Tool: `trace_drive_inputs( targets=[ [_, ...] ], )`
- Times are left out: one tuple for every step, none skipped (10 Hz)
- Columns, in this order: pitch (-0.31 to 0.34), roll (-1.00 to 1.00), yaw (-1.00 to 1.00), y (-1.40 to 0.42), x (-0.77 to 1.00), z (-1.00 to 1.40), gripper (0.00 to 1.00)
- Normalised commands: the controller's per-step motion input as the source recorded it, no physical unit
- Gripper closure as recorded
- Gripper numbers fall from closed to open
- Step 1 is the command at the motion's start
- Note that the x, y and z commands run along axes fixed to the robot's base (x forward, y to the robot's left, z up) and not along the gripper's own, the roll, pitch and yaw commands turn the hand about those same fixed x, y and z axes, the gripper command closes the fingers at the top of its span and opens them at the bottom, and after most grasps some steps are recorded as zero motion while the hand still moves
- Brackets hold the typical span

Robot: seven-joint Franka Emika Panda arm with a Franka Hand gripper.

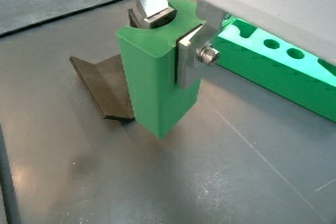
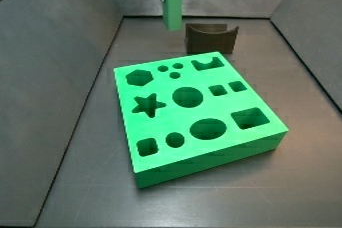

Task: Pick up the arch object. Move up. Rotate the arch object. Move to above the board. Insert the arch object.
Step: Rotate the arch object.

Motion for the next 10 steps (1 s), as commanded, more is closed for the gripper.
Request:
trace_drive_inputs(
  targets=[
    [-0.001, 0.0, 0.0, -0.22, -0.39, 1.0, 1.0],
    [-0.039, 0.01, 0.02, -0.19, -0.35, 1.0, 1.0],
    [-0.031, 0.0, 0.02, -0.16, -0.31, 1.0, 1.0],
    [0.018, -0.01, 0.03, -0.13, -0.23, 1.0, 1.0],
    [0.041, -0.02, 0.03, -0.12, -0.2, 1.0, 1.0],
    [0.041, -0.02, 0.03, -0.11, -0.17, 0.95, 1.0],
    [0.031, -0.03, 0.03, -0.08, -0.12, 0.77, 1.0],
    [0.028, -0.03, 0.03, -0.05, -0.07, 0.53, 1.0],
    [0.036, -0.04, 0.03, -0.04, -0.04, 0.4, 1.0],
    [0.237, -0.08, -0.21, 0.0, 0.0, 0.0, 1.0]
  ],
)
